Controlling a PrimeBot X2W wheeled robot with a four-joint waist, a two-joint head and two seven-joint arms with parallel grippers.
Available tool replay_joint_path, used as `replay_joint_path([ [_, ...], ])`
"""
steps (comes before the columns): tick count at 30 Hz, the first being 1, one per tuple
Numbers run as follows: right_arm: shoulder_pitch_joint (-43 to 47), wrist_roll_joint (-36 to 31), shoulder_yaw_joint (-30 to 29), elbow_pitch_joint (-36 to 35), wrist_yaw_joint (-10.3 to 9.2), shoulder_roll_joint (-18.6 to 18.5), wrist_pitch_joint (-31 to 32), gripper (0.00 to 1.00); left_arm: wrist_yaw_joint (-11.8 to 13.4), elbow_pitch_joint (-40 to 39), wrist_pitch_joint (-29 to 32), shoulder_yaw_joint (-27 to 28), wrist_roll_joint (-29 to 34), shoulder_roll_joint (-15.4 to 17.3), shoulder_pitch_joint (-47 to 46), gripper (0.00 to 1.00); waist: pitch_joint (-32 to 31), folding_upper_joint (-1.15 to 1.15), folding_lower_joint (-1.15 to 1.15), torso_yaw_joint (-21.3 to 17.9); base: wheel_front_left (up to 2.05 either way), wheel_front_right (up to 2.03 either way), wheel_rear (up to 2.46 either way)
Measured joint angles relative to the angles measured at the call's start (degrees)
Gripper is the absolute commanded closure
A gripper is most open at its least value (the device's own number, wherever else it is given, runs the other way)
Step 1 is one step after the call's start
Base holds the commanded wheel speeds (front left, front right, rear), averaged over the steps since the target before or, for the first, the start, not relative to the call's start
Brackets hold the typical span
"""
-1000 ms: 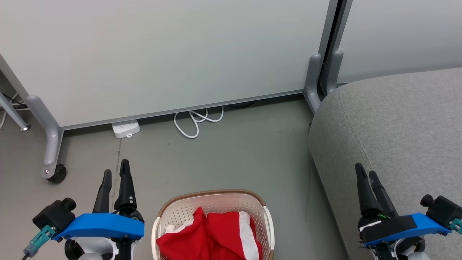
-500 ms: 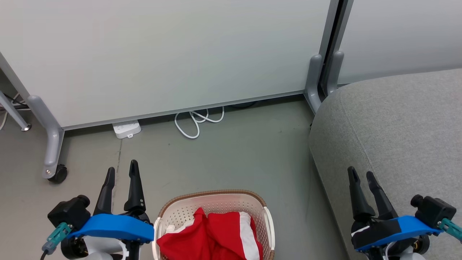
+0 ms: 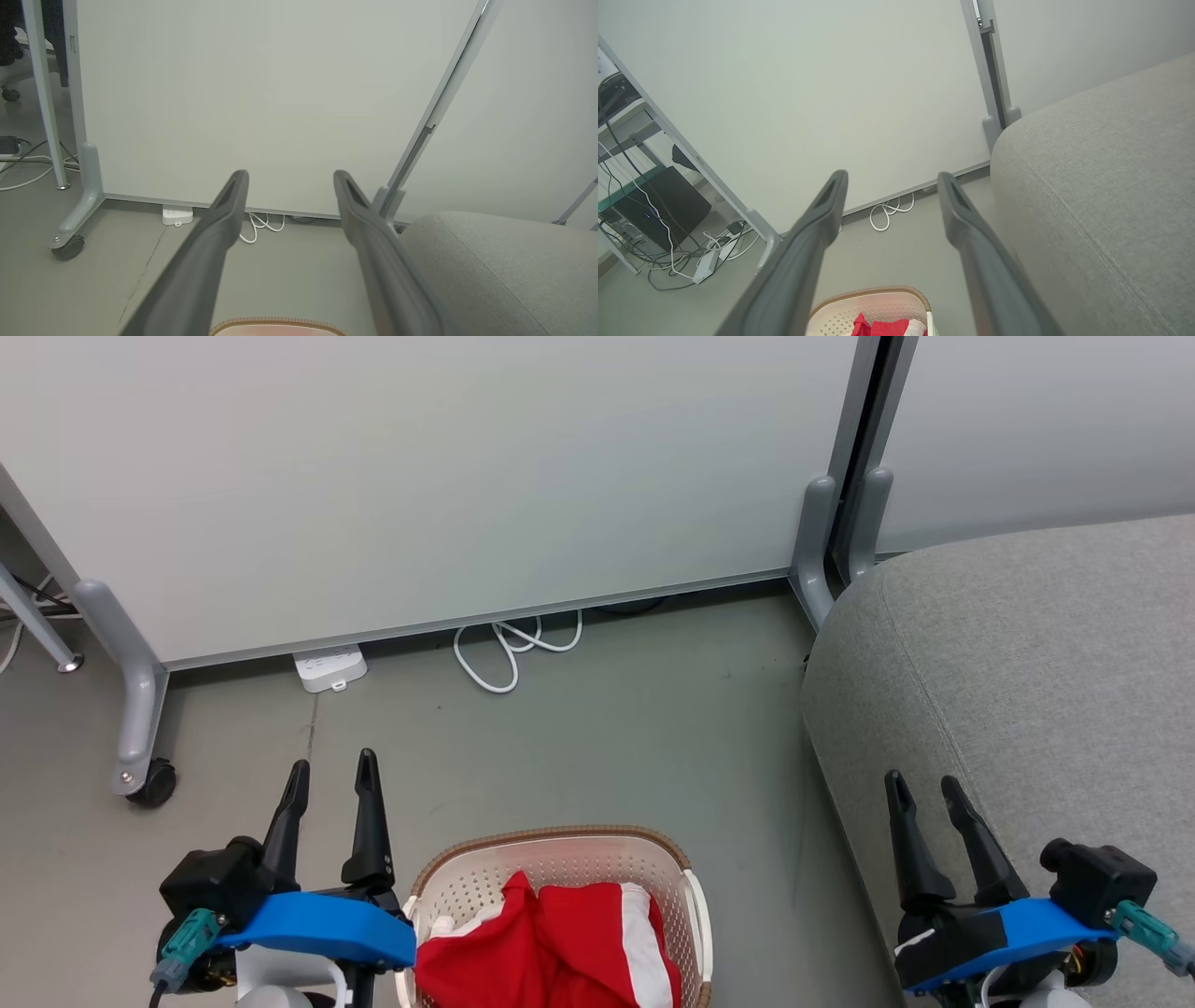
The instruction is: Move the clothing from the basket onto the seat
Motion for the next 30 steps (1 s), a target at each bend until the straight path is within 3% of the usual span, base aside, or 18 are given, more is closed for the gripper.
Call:
replay_joint_path([
  [30, -0.2, -14.7, 1.4, 1.1, 0.01, -0.1, -3.5, 0.00, -1.4, 1.5, -3.6, -1.9, 14.2, 0.1, -0.4, 0.00, 0.3, 0.00, 0.00, 0.4, 0.00, 0.00, 0.00],
])
